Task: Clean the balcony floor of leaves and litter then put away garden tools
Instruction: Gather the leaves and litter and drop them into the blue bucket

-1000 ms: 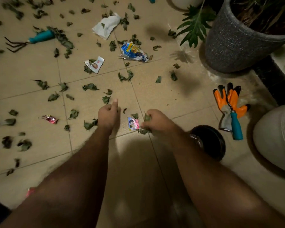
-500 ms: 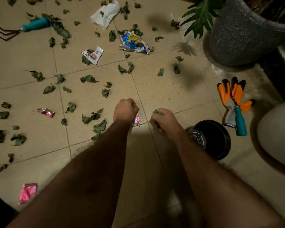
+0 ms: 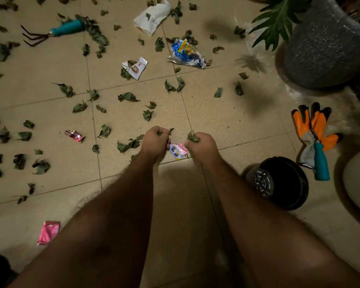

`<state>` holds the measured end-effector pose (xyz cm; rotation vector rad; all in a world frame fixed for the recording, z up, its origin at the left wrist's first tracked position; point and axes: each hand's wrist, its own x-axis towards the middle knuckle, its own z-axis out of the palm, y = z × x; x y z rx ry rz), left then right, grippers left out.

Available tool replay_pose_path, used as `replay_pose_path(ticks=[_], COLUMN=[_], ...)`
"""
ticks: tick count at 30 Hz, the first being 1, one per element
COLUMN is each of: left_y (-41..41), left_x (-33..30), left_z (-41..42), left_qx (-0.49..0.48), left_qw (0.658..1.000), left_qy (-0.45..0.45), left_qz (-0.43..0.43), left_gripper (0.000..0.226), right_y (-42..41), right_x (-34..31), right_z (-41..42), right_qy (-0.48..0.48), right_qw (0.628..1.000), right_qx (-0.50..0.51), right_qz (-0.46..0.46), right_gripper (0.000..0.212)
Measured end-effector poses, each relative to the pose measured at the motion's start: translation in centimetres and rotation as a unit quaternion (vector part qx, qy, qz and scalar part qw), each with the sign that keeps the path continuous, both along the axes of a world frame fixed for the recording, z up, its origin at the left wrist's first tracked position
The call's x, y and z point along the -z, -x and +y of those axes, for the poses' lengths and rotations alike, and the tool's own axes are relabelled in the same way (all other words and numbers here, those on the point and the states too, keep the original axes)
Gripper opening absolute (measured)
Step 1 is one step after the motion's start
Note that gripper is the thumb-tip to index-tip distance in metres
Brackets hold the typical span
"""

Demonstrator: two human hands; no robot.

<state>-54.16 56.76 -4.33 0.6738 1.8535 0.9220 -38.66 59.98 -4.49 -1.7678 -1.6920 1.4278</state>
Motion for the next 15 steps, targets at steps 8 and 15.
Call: replay_pose_path(ticks=[8,15], left_y=[0.0,-0.1], left_x=[0.0,-0.5], left_z=[-0.3,-0.1], left_qx=[0.085,0.029], left_qw=[0.980,0.985], left_qy=[0.048,0.026], left_qz=[0.172,0.168], left_gripper=[0.026,0.028], right_y=[1.8,0.6], right_x=[0.0,-3.0], right_z=[0.0,2.5], right_qy=[-0.057,0.129], right_qw=[0.965,0.986], right_qx=[-0.126,0.065], right_qz=[-0.222,0.080], right_gripper=[0.034,0.019])
